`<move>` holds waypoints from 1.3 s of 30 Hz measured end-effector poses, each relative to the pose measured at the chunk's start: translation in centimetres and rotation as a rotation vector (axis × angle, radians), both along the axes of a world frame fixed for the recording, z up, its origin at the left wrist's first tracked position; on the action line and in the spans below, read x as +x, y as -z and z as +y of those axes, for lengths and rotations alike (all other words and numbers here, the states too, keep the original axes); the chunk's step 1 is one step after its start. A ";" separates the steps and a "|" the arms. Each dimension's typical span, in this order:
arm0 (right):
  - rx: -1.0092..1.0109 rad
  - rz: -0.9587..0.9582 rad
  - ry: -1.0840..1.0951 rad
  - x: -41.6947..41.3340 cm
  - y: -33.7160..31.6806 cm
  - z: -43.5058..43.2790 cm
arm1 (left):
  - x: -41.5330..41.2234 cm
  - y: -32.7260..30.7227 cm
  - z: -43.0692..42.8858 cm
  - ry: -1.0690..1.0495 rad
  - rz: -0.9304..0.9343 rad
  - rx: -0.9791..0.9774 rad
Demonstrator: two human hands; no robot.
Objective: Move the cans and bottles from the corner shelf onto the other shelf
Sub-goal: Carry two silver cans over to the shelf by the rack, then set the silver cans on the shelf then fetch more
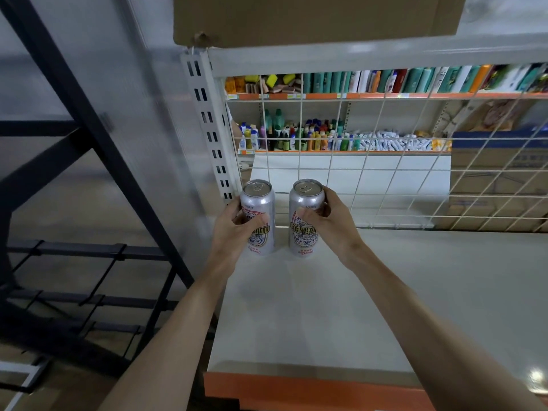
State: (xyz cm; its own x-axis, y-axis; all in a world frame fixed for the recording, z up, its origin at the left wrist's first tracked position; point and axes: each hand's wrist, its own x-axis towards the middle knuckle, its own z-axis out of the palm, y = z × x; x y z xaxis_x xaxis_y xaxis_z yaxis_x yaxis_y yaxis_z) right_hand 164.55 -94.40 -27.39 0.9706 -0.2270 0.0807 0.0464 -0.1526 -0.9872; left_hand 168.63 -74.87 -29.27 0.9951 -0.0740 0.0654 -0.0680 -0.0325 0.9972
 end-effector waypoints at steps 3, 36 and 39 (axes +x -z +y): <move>-0.005 0.006 -0.015 0.3 0.2 0.1 | 0.2 0.2 -0.1 -0.001 0.004 -0.006; -0.189 0.202 0.408 -12.9 -4.6 -8.8 | -10.8 -8.8 -13.9 0.102 -0.173 0.229; -0.253 0.203 0.483 -17.4 -6.1 -14.0 | -13.2 -8.8 -19.5 0.204 -0.118 0.306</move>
State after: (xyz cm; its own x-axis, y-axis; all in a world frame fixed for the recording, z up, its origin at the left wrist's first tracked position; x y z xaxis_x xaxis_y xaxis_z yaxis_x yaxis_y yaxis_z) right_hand 147.14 -108.44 -21.31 0.7632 -0.6460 0.0131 -0.2738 -0.3417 -0.8991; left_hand 155.44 -94.37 -20.49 0.9448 -0.3037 0.1231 -0.2177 -0.3012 0.9284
